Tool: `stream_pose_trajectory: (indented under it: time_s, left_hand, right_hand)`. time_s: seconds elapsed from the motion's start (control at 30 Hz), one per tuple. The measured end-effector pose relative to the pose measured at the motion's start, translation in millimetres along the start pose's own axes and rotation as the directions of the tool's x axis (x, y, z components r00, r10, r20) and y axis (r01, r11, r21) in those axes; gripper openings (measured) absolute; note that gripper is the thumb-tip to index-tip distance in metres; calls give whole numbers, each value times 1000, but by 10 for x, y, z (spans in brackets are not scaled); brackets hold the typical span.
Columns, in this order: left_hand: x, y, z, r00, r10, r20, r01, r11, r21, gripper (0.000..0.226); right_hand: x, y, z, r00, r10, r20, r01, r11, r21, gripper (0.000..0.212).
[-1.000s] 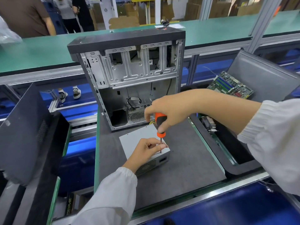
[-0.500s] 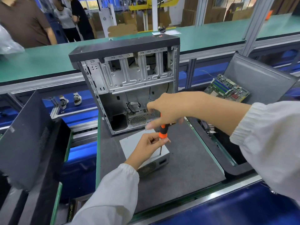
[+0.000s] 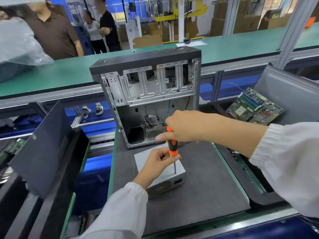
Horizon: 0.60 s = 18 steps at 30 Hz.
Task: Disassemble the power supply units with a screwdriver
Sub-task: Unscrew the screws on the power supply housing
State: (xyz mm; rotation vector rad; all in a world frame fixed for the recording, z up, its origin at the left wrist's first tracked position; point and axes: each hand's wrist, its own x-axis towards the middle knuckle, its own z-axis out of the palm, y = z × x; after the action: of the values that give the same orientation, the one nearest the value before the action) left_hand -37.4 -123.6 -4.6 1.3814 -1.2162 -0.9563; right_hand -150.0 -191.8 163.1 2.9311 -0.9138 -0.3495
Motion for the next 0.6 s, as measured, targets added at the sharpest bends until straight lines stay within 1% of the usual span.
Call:
stream_pose_trajectory:
  time_s: [0.03, 0.07, 0.1, 0.13, 0.17, 0.2, 0.23, 0.27, 0.33, 0.37, 0.4, 0.43, 0.47, 0.5, 0.53, 0.57, 0.6]
  left_hand:
    - [4, 9, 1, 1000, 4, -2, -4, 1000, -7, 37]
    - [5, 17, 4, 1000, 10, -2, -10, 1000, -13, 35]
    - [6, 19, 7, 1000, 10, -3, -10, 1000, -18, 34]
    - [6, 19, 10, 1000, 7, -3, -7, 1000, -19, 32]
    - [6, 18, 14, 1000, 7, -4, -7, 1000, -18, 30]
    - [7, 15, 12, 1000, 9, -2, -9, 1000, -17, 32]
    - [13, 11, 12, 1000, 10, -1, -10, 1000, -15, 32]
    - [18, 12, 11, 1000, 10, -1, -10, 1000, -13, 33]
    - [23, 19, 9, 1000, 22, -7, -22, 1000, -11, 35]
    - [26, 19, 10, 1000, 26, -10, -26, 1000, -17, 37]
    - [27, 14, 11, 1000, 28, -12, -28, 999, -22, 38]
    - [28, 9, 9, 999, 29, -16, -30, 999, -24, 39]
    - [28, 5, 8, 999, 30, -20, -30, 999, -24, 38]
    - [25, 8, 9, 999, 29, -22, -30, 999, -23, 35]
    - [20, 17, 11, 999, 32, -23, -32, 999, -17, 32]
    - [14, 28, 15, 999, 36, -21, -37, 999, -13, 28]
    - [10, 39, 22, 999, 40, -18, -41, 999, -13, 24]
  right_hand:
    - [17, -7, 11, 1000, -15, 1, 15, 1000, -11, 52]
    - [33, 0, -1, 999, -43, 24, 43, 999, -7, 41]
    - [46, 17, -29, 993, -76, 90, 74, 997, 28, 27]
    - [44, 38, -69, 978, -116, 172, 105, 992, 74, 21]
    - [45, 63, -107, 959, -155, 237, 127, 984, 127, 28]
    - [48, 85, -131, 948, -182, 261, 142, 976, 166, 36]
    - [53, 97, -140, 951, -181, 250, 141, 975, 169, 41]
    - [50, 84, -140, 965, -148, 218, 116, 981, 153, 48]
    - [49, 47, -108, 992, -29, 123, 19, 996, 85, 62]
    - [59, 27, -80, 998, 3, 70, -6, 999, 44, 63]
    - [75, 21, -44, 1000, 0, 30, 0, 1000, 2, 60]
    - [101, 23, -12, 999, -27, 31, 28, 999, -27, 52]
    - [120, 29, -12, 996, -66, 67, 68, 997, -38, 42]
    - [129, 46, -31, 985, -107, 137, 110, 994, -14, 26]
    - [120, 72, -70, 967, -147, 207, 144, 989, 30, 20]
    - [112, 93, -113, 947, -179, 266, 166, 983, 71, 33]
    - [97, 111, -142, 936, -202, 287, 179, 978, 102, 44]
